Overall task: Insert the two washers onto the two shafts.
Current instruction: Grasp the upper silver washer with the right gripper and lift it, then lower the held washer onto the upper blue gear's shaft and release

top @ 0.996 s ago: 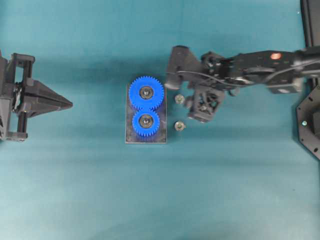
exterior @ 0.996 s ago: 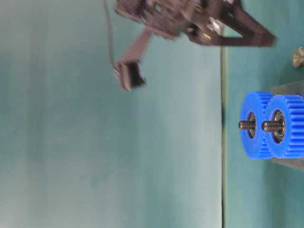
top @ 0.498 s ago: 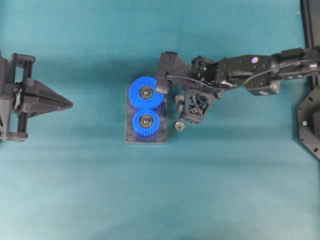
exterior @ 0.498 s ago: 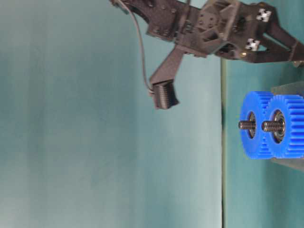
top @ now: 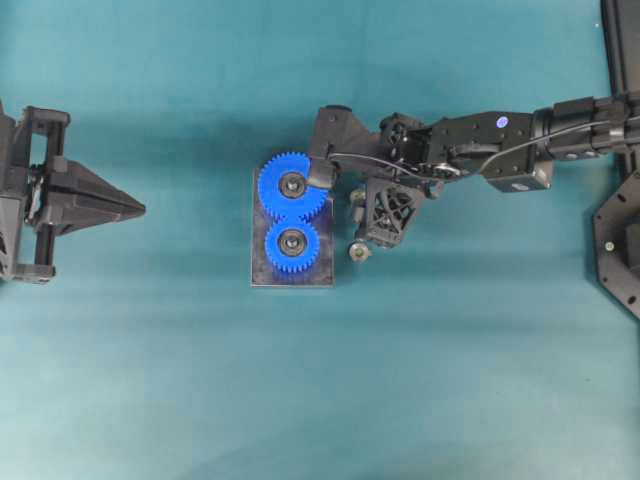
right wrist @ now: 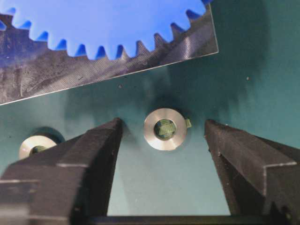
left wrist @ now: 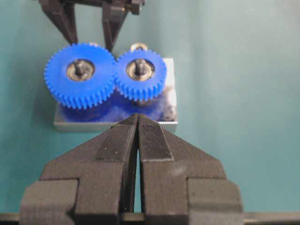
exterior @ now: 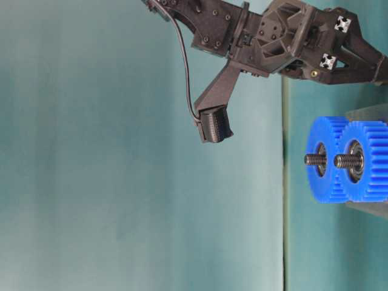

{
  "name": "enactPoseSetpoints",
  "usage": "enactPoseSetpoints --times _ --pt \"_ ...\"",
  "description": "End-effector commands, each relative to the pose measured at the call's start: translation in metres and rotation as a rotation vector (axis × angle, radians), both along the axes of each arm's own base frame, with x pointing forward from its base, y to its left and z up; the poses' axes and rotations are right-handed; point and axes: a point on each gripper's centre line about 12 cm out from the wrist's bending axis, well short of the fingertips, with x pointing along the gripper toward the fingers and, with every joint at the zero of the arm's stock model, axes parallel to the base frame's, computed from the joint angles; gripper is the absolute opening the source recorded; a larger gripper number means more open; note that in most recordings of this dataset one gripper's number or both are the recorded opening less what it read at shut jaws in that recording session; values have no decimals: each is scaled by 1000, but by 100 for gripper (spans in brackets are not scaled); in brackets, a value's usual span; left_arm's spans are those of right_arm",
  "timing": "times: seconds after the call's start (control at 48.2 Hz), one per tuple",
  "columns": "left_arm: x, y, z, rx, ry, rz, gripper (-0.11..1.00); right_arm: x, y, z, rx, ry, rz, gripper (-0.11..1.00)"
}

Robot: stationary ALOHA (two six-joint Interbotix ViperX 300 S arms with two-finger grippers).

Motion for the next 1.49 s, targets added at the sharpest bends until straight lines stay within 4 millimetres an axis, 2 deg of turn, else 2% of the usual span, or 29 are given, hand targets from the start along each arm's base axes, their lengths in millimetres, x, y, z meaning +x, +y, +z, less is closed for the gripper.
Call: enactPoseSetpoints --times 0.0,0.332,0.581,0.913,1.203,1.328,1.473 --pt "2 0 6 3 -23 -2 0 5 1 5 -8 -24 11 67" --pt "2 0 6 -3 -23 0 0 5 1 2 -3 -13 4 31" --pt "2 0 6 -6 -23 1 0 5 1 11 -2 -29 -3 30" --pt "1 0 4 -6 -20 2 0 13 1 72 -14 -111 3 30" --pt "1 0 4 -6 -29 2 0 44 3 116 -29 -202 28 30" --pt "0 0 2 -9 -28 3 0 56 6 124 -34 -225 41 30" --pt "0 0 1 -10 -37 4 0 63 9 121 -34 -220 53 30"
